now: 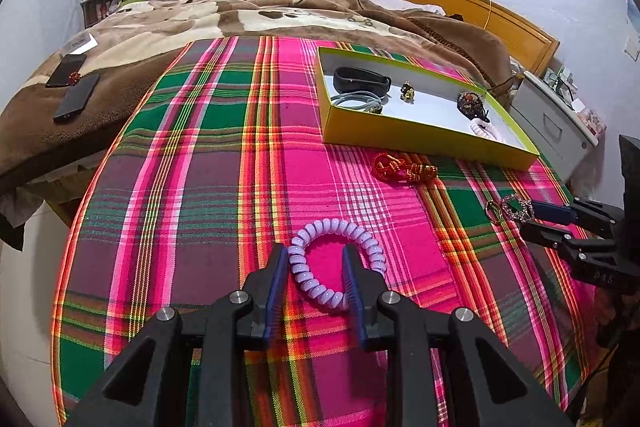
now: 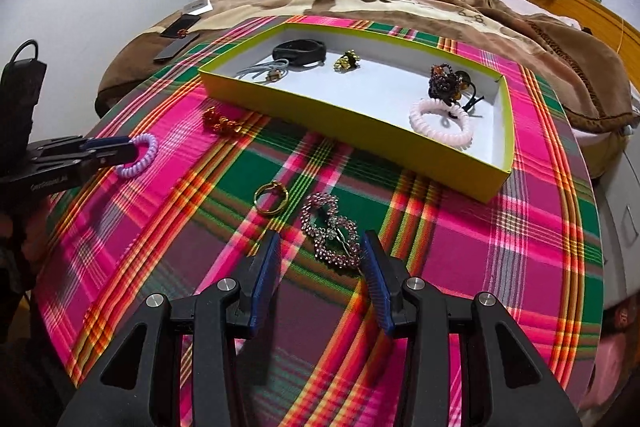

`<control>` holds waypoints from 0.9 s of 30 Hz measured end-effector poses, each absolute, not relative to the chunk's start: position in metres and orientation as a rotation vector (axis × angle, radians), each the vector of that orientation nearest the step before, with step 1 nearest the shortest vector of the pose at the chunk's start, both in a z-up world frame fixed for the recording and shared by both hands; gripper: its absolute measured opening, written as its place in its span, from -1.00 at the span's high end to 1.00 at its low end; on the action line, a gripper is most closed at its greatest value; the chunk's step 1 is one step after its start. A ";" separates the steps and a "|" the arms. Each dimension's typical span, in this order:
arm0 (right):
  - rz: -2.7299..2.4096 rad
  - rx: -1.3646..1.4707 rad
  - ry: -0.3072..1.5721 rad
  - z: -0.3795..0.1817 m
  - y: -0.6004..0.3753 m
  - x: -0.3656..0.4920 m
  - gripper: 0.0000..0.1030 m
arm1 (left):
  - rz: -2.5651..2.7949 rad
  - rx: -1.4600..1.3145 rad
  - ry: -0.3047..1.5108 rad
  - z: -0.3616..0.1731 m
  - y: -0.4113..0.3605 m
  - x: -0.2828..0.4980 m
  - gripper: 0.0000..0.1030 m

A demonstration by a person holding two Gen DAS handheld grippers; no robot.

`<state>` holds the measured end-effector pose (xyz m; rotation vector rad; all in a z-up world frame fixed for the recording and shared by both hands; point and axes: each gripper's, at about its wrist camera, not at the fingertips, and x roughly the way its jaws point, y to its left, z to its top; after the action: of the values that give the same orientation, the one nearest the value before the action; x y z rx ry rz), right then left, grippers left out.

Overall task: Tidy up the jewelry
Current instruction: 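Grasp the lavender coil bracelet with the left gripper while the right gripper grasps the silver rhinestone pendant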

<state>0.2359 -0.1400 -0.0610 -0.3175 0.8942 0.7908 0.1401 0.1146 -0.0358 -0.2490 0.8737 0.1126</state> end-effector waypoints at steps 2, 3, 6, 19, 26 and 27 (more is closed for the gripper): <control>0.787 -0.327 0.892 -0.061 -0.139 0.235 0.30 | 0.113 -0.249 0.874 -0.036 0.115 0.140 0.47; 0.782 -0.336 0.891 -0.062 -0.137 0.235 0.30 | 0.113 -0.248 0.874 -0.036 0.115 0.140 0.47; 0.752 -0.365 0.884 -0.065 -0.132 0.239 0.30 | 0.116 -0.241 0.876 -0.036 0.115 0.140 0.47; 0.674 -0.331 0.867 -0.062 -0.141 0.226 0.60 | 0.095 -0.194 0.886 -0.036 0.103 0.143 0.79; 0.620 -0.244 0.868 -0.057 -0.159 0.216 0.61 | 0.054 -0.150 0.870 -0.031 0.089 0.137 0.83; 0.616 -0.232 0.868 -0.056 -0.161 0.214 0.61 | 0.047 -0.150 0.866 -0.030 0.087 0.135 0.83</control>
<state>0.2144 -0.1613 -0.0559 -0.2320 0.8676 0.6157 0.1352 0.0869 -0.0298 -0.1502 0.8661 0.0470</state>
